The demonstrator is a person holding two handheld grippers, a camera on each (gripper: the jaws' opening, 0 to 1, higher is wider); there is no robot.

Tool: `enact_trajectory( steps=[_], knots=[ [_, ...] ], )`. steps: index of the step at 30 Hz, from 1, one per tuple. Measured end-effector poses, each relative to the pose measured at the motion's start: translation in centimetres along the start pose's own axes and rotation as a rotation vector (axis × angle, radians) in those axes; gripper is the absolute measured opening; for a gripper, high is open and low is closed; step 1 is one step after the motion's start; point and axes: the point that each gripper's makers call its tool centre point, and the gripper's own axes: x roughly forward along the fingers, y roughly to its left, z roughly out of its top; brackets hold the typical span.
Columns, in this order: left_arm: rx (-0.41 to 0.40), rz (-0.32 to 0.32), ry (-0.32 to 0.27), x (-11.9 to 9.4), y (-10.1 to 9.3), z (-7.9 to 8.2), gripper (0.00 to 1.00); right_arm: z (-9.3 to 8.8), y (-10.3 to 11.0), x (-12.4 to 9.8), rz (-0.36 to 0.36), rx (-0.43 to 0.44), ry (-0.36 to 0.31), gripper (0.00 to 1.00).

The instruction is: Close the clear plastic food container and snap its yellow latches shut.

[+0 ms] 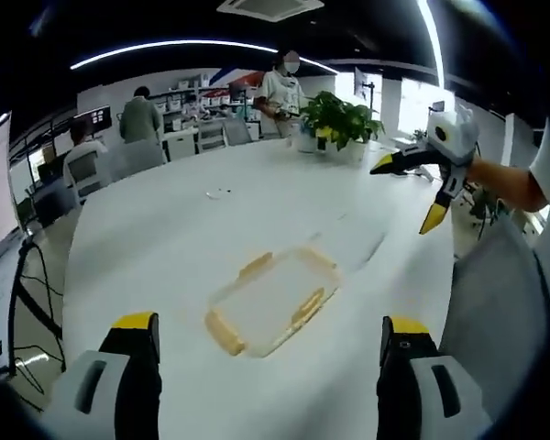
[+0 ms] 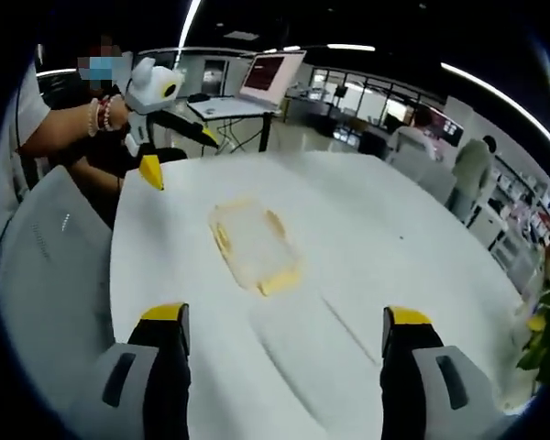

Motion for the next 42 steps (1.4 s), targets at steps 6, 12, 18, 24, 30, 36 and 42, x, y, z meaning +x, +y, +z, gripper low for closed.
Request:
enact_trajectory(
  steps=[6,12,18,24,30,36,42],
  knots=[
    [0.114,-0.089,0.128,0.8,-0.1,-1.4,0.97,0.8,-0.4,1.1,0.035,-0.066,0.023,0.81],
    [0.213,-0.140,0.207,1.4,0.7,-1.6,0.96,1.2,-0.7,2.3,0.077,-0.113,0.051,0.79],
    [0.316,-0.197,0.291,1.9,1.5,-2.0,0.92,1.2,-0.5,3.7,0.126,-0.154,0.092,0.78],
    [0.377,-0.237,0.374,2.4,2.3,-2.7,0.89,1.2,-0.5,4.9,0.153,-0.178,0.110,0.77],
    [0.454,-0.278,0.431,3.1,3.0,-3.5,0.85,0.7,-0.3,6.2,0.187,-0.205,0.139,0.76],
    [0.484,-0.332,0.467,4.0,3.0,-4.3,0.80,0.7,-0.2,7.5,0.214,-0.224,0.156,0.76],
    [0.515,-0.359,0.497,5.1,3.3,-5.1,0.78,0.4,0.0,8.8,0.249,-0.242,0.180,0.75]
  ],
)
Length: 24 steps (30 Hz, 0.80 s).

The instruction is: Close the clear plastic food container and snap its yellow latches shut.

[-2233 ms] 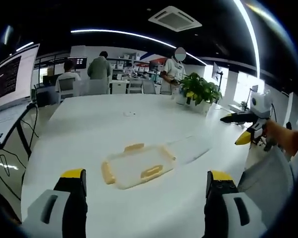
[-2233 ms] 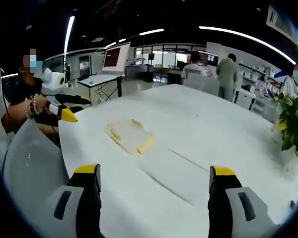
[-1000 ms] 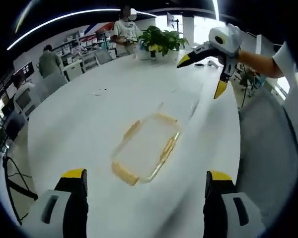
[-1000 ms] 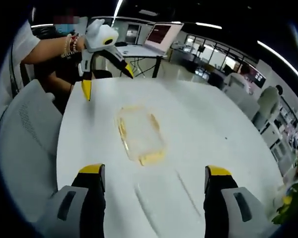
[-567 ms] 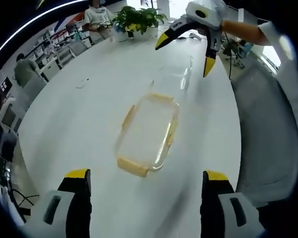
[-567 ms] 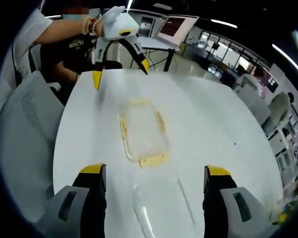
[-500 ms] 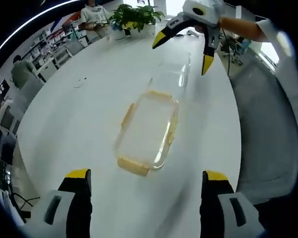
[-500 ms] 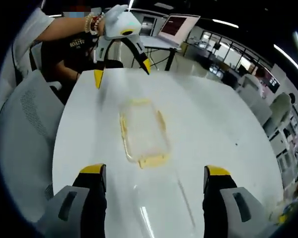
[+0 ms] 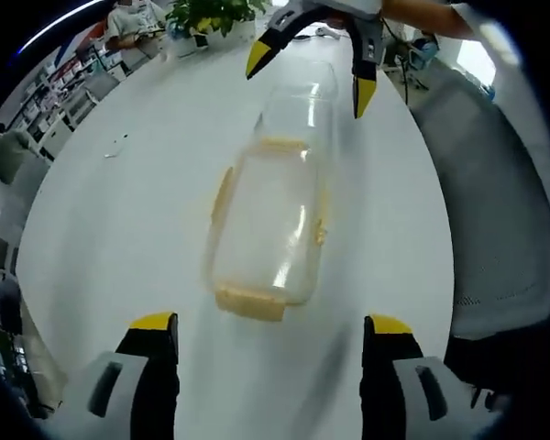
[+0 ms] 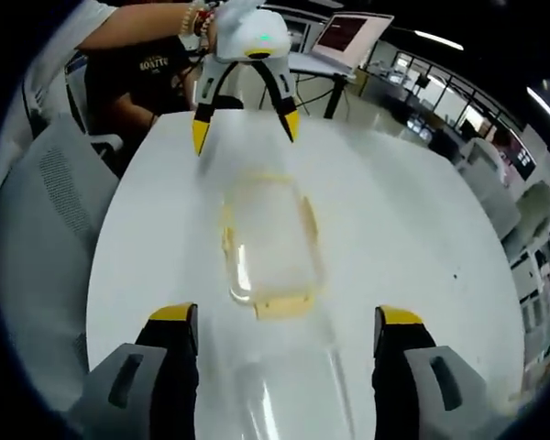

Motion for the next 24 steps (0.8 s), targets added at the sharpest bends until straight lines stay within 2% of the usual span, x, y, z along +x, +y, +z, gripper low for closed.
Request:
enact_trajectory(
  steps=[12,24],
  knots=[
    [0.029,-0.032,0.027,1.5,0.7,-0.3,0.75,-1.0,0.0,2.3,0.058,-0.022,0.044,0.74],
    [0.033,-0.055,0.029,2.9,1.1,-0.3,0.71,-1.2,0.0,3.9,0.100,-0.033,0.047,0.69]
  ],
)
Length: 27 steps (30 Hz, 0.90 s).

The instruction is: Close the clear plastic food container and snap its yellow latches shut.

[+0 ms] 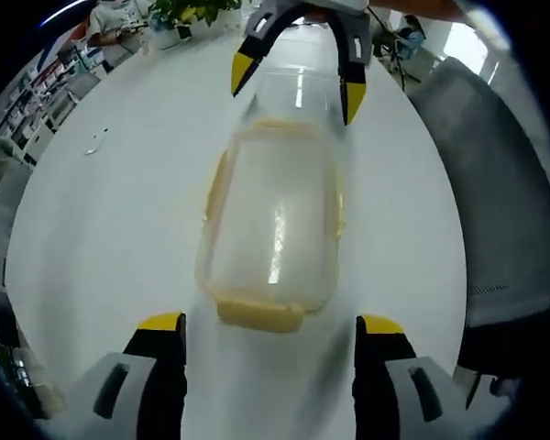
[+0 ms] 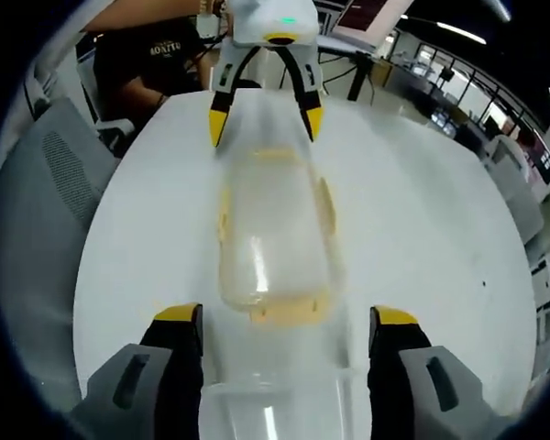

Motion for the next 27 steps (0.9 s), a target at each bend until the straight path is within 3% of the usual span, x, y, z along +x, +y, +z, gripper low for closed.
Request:
enact_trajectory(
  steps=[13,27],
  knots=[
    [0.012,-0.036,0.018,1.4,-0.2,-0.4,0.62,-0.4,-0.4,1.3,0.045,0.011,0.018,0.67],
    [0.007,-0.060,-0.005,1.5,-0.2,0.2,0.54,-0.7,0.7,1.7,0.132,-0.020,0.046,0.53]
  ],
)
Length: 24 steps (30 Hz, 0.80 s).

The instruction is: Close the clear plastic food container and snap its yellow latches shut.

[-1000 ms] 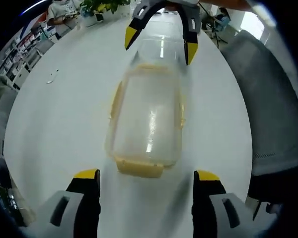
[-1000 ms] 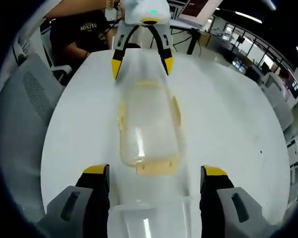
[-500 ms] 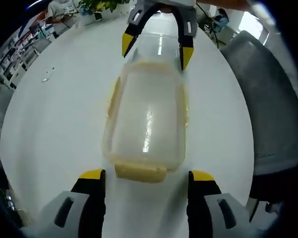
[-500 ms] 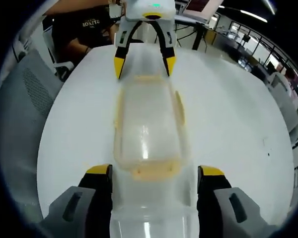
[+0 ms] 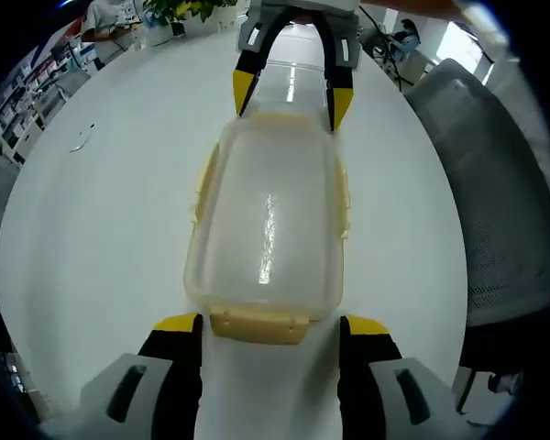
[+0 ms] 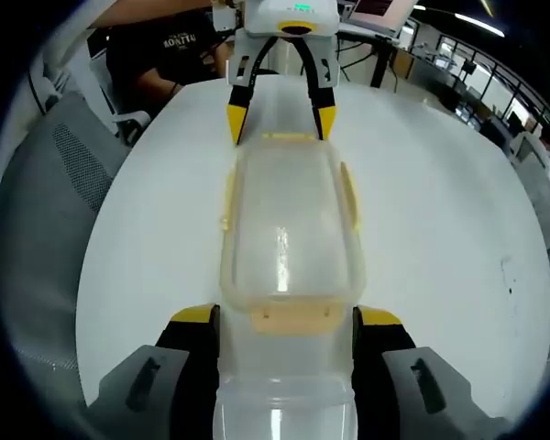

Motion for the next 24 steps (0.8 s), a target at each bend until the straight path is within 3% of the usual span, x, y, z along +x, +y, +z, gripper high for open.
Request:
enact_trajectory(
  steps=[5,24],
  knots=[
    [-0.013,-0.007,-0.005,-0.15,0.13,0.10,0.44,-0.07,-0.26,0.08,0.003,-0.013,0.014,0.48],
    [0.046,-0.012,0.035,-0.31,0.86,0.05,0.34,-0.29,-1.01,0.13,0.016,-0.026,0.066,0.36]
  ],
)
